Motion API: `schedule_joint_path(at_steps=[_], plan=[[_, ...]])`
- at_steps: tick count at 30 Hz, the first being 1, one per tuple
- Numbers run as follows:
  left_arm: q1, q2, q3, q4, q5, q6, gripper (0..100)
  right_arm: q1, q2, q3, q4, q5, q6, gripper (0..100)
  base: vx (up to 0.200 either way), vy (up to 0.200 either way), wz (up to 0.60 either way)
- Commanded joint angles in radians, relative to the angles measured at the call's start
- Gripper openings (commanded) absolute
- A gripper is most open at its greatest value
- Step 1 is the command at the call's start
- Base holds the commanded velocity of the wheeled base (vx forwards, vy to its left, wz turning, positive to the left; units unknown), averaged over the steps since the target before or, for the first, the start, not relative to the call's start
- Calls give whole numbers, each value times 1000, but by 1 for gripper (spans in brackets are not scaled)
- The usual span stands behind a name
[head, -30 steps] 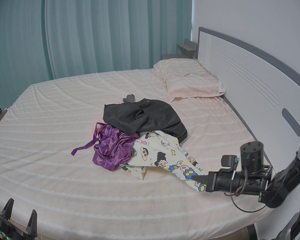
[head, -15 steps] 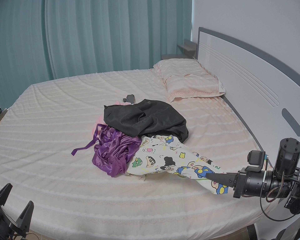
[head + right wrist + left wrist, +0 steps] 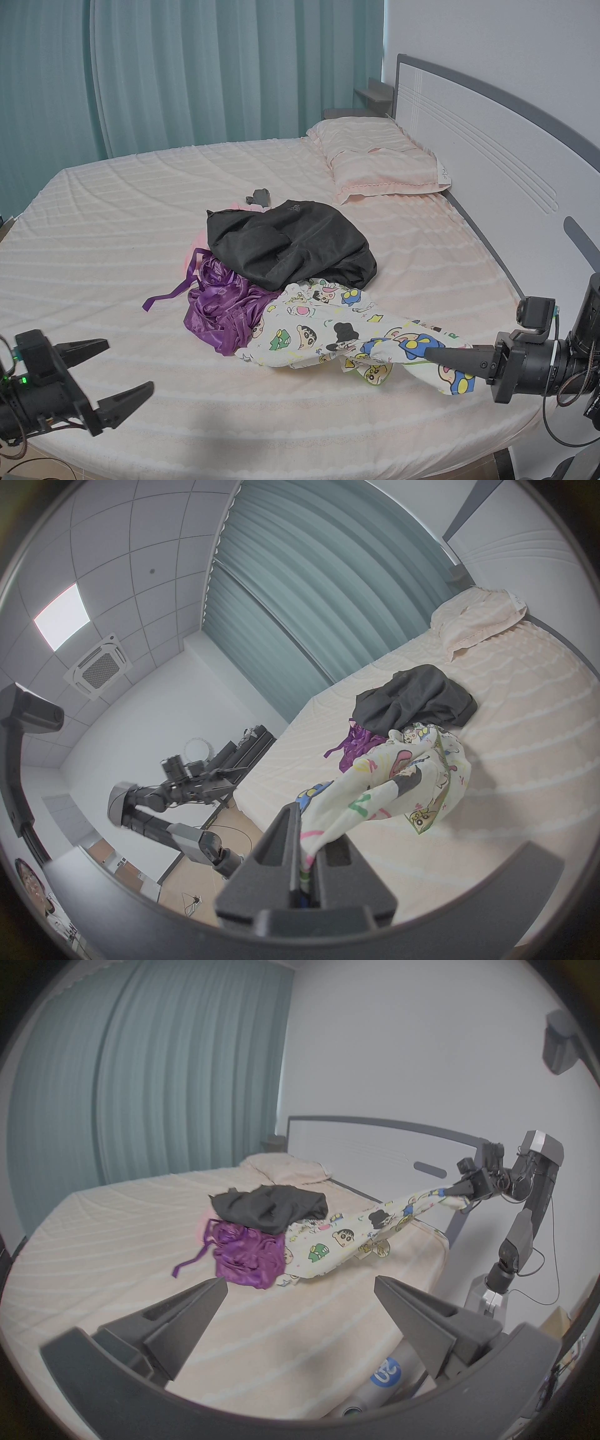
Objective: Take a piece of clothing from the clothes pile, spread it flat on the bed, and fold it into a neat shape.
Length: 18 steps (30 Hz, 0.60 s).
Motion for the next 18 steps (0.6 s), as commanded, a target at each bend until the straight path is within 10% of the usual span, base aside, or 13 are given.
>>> schedule_joint_path(at_steps=[1, 18], plan=[[-333, 617, -30, -340, 124, -57, 100, -1, -62, -11, -3, 51, -1, 0, 0, 0, 0], [-617, 942, -52, -781, 369, -247, 100, 28, -71, -15, -2, 48, -10, 0, 0, 0, 0]])
